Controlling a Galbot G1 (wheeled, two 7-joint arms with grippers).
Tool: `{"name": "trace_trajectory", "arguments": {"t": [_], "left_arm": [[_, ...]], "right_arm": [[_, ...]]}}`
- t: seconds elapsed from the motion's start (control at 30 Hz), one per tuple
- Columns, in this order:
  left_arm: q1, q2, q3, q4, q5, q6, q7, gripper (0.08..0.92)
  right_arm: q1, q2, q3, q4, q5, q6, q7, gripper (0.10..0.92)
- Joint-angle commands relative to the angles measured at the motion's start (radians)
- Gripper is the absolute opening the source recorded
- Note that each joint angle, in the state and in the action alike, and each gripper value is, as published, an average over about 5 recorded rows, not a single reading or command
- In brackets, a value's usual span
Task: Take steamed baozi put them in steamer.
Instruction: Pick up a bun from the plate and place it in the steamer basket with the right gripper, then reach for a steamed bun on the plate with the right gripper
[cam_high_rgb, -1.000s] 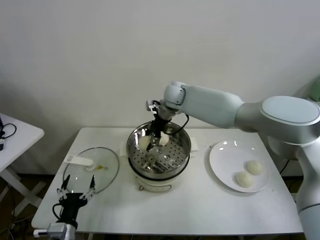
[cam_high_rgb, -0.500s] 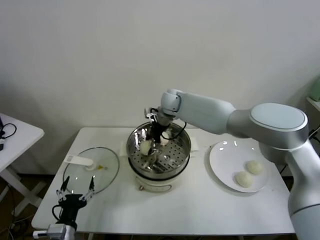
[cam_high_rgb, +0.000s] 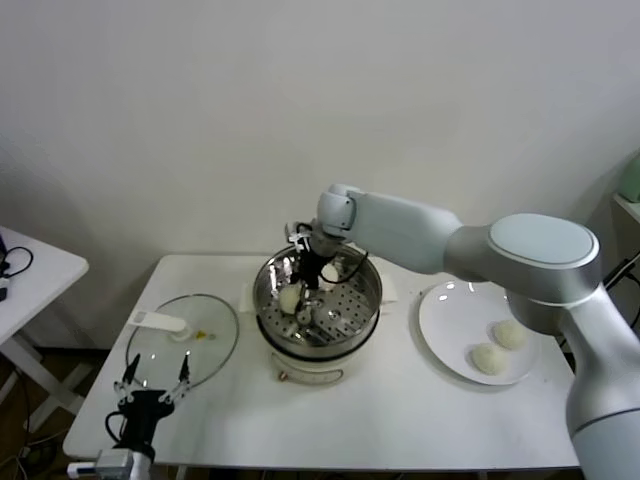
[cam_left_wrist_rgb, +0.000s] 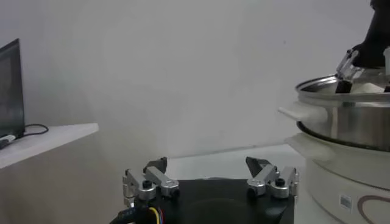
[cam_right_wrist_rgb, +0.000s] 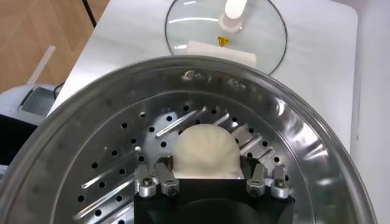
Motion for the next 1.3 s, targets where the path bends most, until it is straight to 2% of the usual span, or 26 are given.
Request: {"name": "trace_trajectory", "arguments": {"t": [0.03,0.17,0.47,0.73,1.03,1.3], "left_arm": [[0.0,0.0,0.0,0.001,-0.001,-0.001,0.0,0.823],[0.001,0.0,0.0,0.001,-0.002,-0.002,-0.001,0.823],[0.003,0.0,-0.002,-0.005,-0.006,-0.001,-0.002,0.823],[-0.018,0.006,0.001,-0.006,-0.009,0.007,-0.003,0.823],[-0.025,0.0,0.028,-0.004,-0.004,0.015,-0.001,0.823],[-0.01,0.006,0.022,-0.011,-0.011,0.012,0.011,0.823]], "right_arm": [[-0.004,0.004,0.005,-0.002,-0.008,0.004,0.006,0.761],[0.006,-0.004,0.003,0.009,-0.006,0.009,0.002,0.816],[0.134,-0.102,-0.042,0.122,0.053,0.015,-0.063,0.823],[0.361,-0.347,-0.117,0.34,0.1,0.05,-0.136,0.823],[0.405,-0.662,-0.108,0.447,-0.135,0.119,-0.201,0.823],[0.228,-0.895,0.01,0.487,-0.353,0.153,-0.23,0.823]]}}
